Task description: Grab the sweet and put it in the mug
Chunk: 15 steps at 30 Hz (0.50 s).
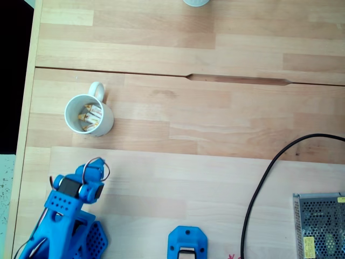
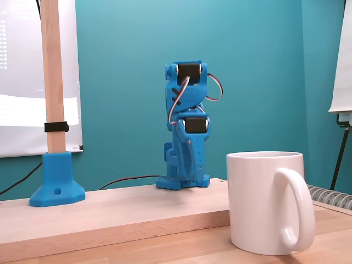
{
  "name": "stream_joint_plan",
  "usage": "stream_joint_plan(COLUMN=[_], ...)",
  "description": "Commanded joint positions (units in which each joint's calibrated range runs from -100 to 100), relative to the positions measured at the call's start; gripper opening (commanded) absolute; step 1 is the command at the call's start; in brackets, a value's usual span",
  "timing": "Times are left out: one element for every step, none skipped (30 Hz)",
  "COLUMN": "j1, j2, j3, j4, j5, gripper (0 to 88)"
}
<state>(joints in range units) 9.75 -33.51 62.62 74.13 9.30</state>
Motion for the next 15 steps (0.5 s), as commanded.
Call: stream_joint_plan(j1=[0.42, 0.42, 0.42, 0.42, 0.42, 0.42, 0.42, 0.42, 0.42, 0.42, 0.42, 0.42, 0.42, 0.42, 0.42], j2=[-6.07, -7.36, -8.57, -9.86, -11.15, -12.7, -14.42, -16.4, -18.46, -20.62, -22.08, -23.54, -24.92, -25.78, -26.47], j3=[4.47, 6.25, 7.59, 9.37, 11.51, 13.92, 16.42, 18.56, 19.99, 21.41, 21.86, 22.22, 22.57, 22.66, 22.84], j4=[-1.38, -2.03, -2.51, -2.67, -2.75, -3.64, -3.8, -4.04, -4.37, -4.21, -3.8, -3.48, -3.08, -2.59, -2.27], j5=[1.47, 2.39, 3.27, 4.2, 5.08, 5.86, 6.74, 7.57, 8.45, 9.33, 10.21, 10.79, 11.33, 12.16, 13.04], gripper=[27.9, 27.7, 27.7, 27.8, 27.7, 27.9, 27.8, 27.7, 27.7, 27.7, 27.7, 27.7, 27.7, 27.7, 27.7])
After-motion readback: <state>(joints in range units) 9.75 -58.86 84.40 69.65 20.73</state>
